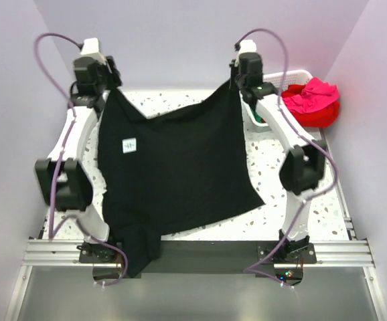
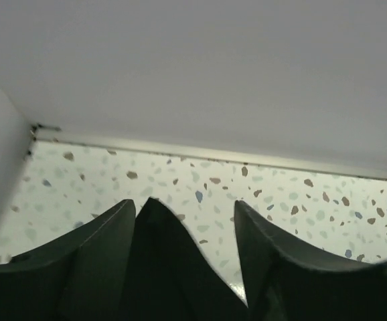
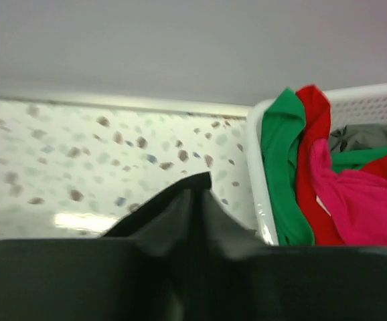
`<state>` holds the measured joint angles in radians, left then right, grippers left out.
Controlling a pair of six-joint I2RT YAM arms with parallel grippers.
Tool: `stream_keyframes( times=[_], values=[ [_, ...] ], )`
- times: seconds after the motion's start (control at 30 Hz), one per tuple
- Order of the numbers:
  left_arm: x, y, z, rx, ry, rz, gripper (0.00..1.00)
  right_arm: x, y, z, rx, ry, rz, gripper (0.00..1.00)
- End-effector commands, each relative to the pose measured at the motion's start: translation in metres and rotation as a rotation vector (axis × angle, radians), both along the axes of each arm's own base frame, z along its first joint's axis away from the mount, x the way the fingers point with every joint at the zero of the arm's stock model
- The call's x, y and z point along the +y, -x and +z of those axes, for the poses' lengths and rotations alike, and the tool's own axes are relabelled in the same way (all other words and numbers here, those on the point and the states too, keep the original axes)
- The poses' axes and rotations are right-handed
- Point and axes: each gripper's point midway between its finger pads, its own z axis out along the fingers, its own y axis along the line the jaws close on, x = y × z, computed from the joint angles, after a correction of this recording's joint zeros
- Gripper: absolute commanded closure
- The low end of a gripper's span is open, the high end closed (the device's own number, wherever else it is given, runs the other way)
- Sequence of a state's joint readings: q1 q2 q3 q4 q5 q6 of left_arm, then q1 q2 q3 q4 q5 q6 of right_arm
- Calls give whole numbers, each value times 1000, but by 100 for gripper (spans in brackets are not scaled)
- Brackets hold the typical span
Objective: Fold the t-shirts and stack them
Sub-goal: Flatten the tshirt out
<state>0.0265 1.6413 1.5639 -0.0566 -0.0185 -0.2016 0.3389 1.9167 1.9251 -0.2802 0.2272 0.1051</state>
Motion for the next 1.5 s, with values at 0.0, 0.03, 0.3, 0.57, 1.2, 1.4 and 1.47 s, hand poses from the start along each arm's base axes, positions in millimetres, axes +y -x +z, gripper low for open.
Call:
stream_keyframes(
  times=[0.0,0.03,0.3,0.57,1.2,1.4,1.47],
  values=[
    [4,-36,-6,12,19,5,32,-3,-44,-15,-4,7,-56,76],
    [3,-41,-7,51,32,6,25,2,-45,-25,32,18,-31,63],
    [-1,5,-85,297,155,53,16,33,-21,-55,127,-5,130,11],
    [-8,112,-157,499,236,100,12,76,77,-93,321,-55,380,9],
    [21,227,-286,791,273,269,1,99,181,-238,758,-101,494,10],
    [21,220,-316,830,322,238,1,96,180,-266,825,-99,445,10],
    [21,218,-325,855,324,226,1,94,179,-272,837,-90,421,10]
  ],
)
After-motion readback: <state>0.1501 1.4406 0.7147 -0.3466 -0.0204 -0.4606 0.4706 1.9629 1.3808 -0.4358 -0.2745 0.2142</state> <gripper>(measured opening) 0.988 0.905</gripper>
